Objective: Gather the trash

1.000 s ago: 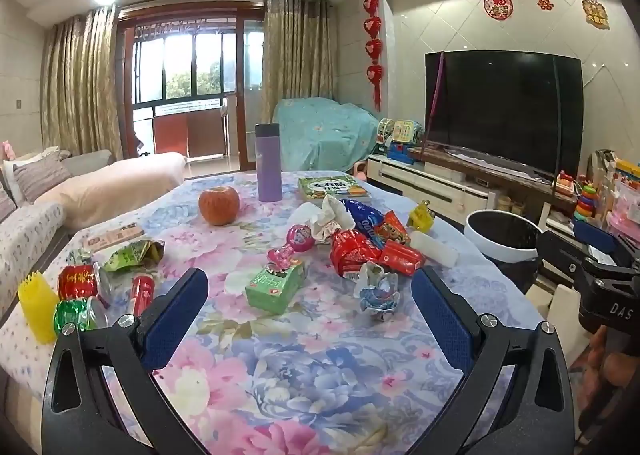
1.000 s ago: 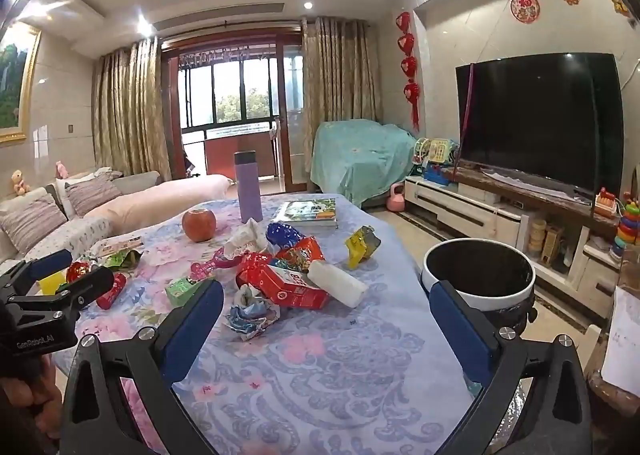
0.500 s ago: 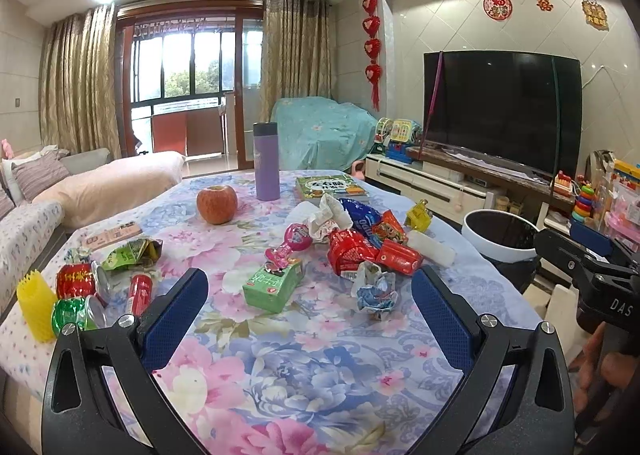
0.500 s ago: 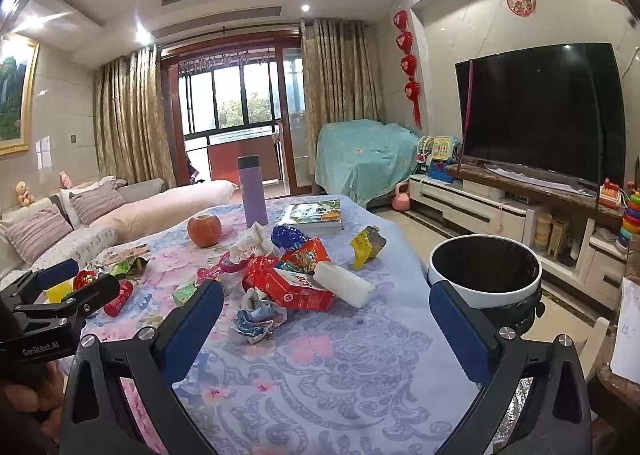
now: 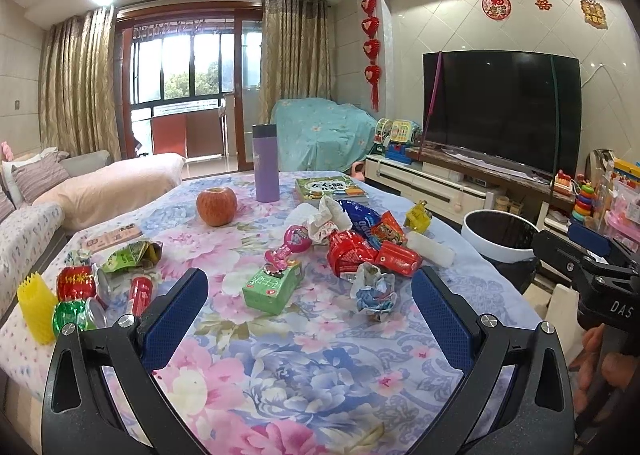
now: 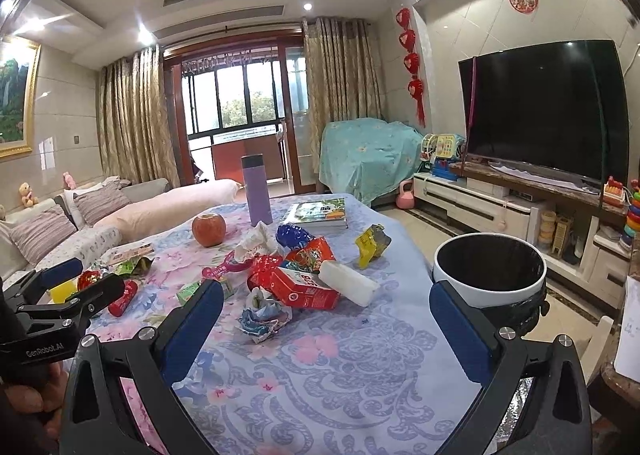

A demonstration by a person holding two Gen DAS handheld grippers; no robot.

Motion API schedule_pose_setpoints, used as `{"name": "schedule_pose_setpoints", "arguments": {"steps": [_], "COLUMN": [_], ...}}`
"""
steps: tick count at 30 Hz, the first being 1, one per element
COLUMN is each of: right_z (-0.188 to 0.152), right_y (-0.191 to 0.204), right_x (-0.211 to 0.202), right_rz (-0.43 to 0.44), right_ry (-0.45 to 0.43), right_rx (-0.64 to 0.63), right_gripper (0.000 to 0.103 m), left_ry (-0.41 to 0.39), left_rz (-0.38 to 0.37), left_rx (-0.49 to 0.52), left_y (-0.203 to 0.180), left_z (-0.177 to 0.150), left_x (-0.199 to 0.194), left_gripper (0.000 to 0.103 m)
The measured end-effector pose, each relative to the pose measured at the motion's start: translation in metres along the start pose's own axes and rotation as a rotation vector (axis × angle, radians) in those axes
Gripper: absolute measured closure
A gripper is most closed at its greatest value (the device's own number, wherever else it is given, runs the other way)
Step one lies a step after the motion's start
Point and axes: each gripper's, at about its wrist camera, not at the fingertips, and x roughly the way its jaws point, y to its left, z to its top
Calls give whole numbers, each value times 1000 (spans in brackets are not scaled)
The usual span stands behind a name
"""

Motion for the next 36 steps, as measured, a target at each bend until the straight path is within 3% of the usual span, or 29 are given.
{"name": "schedule_pose_setpoints", "arguments": {"steps": [36], "right_z": [-3], "right_y": [4], "right_x": [9], "right_rz": [23], "right_ry": [50], "right_rx": [10], "right_gripper": [0], "left_ry": [38], "left_rz": [16], "left_rx": [-30], "left_y": [13], "left_z": [-5], "left_x": [12], "left_gripper": [0]}}
